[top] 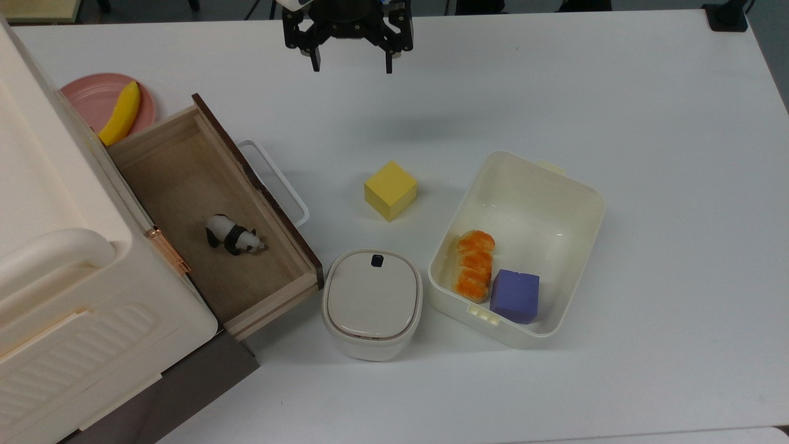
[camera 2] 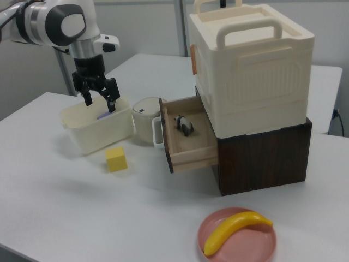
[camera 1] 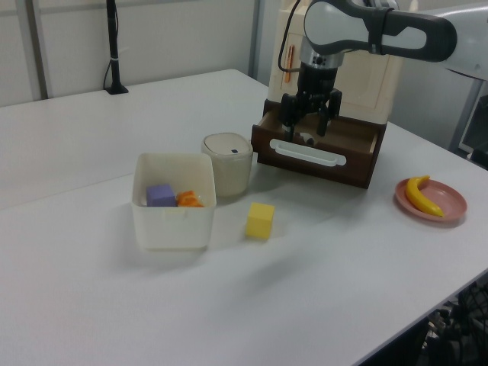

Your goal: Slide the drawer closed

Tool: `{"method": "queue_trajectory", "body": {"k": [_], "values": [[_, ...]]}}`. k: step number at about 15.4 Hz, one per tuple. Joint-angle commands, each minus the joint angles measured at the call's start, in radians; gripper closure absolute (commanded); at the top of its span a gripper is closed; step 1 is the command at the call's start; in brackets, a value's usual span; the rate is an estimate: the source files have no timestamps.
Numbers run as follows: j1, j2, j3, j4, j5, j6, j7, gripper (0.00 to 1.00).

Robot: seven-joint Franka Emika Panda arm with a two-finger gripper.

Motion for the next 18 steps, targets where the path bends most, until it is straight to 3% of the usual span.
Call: {"method": "queue_trajectory", "body": {"k": [1, 12, 15, 17, 18], "values": [[-0.002, -0.023, 0.007, -0.021, 0.007, -0.038, -0.055, 0.0], [-0.004, -0.021, 0.007, -0.02, 0.008, -0.035, -0.004, 0.01], [-0.004, -0.019, 0.007, -0.018, 0.007, -0.027, 0.125, 0.07], [-0.004, -0.018, 0.007, -0.018, 0.008, -0.026, 0.188, 0.17], [-0.005, -0.015, 0.007, -0.017, 0.01, -0.024, 0.234, 0.27]]}}
